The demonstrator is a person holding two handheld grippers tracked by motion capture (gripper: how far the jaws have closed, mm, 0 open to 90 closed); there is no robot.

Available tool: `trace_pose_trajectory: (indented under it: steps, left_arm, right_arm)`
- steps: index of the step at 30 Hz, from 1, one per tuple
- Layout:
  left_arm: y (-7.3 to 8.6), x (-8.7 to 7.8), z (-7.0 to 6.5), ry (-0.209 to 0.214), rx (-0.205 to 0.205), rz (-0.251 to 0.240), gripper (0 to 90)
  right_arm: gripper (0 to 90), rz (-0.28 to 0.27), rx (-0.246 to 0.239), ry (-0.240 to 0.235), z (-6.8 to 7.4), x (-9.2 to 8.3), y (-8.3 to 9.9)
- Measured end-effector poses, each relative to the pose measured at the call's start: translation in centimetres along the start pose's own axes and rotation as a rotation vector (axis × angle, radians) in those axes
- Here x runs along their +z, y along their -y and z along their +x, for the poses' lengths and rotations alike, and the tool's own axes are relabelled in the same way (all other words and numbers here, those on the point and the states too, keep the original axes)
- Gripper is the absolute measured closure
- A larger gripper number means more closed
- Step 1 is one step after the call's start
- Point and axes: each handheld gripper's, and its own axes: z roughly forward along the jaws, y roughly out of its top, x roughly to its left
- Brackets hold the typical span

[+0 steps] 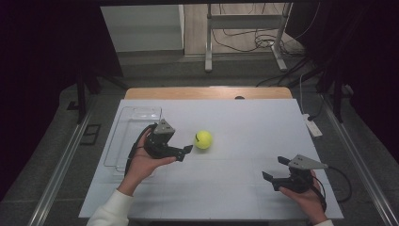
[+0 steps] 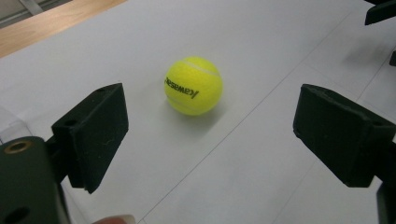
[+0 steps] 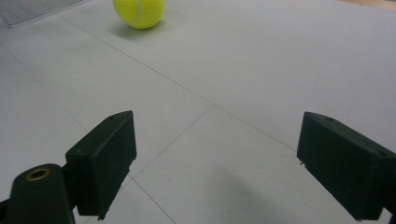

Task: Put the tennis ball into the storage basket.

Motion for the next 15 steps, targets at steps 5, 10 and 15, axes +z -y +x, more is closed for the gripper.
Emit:
trace_pose_trajectory:
  steps: [5,10,15]
  left_arm:
    - [-0.2,0.4,0.1,0.006,0.0,0.005,10.9]
    - [-0.5,1.1,0.3,0.014,0.002,0.02,10.6]
    - [-0.6,1.8,0.4,0.012,0.005,0.035,10.2]
  right_arm:
    - [12.3,0.002,0.0,-0.001,0.0,0.0,0.0]
    - [12.3,0.005,-0.003,0.001,0.0,0.1,0.0]
    - [12.3,0.006,-0.003,0.001,0.0,0.1,0.0]
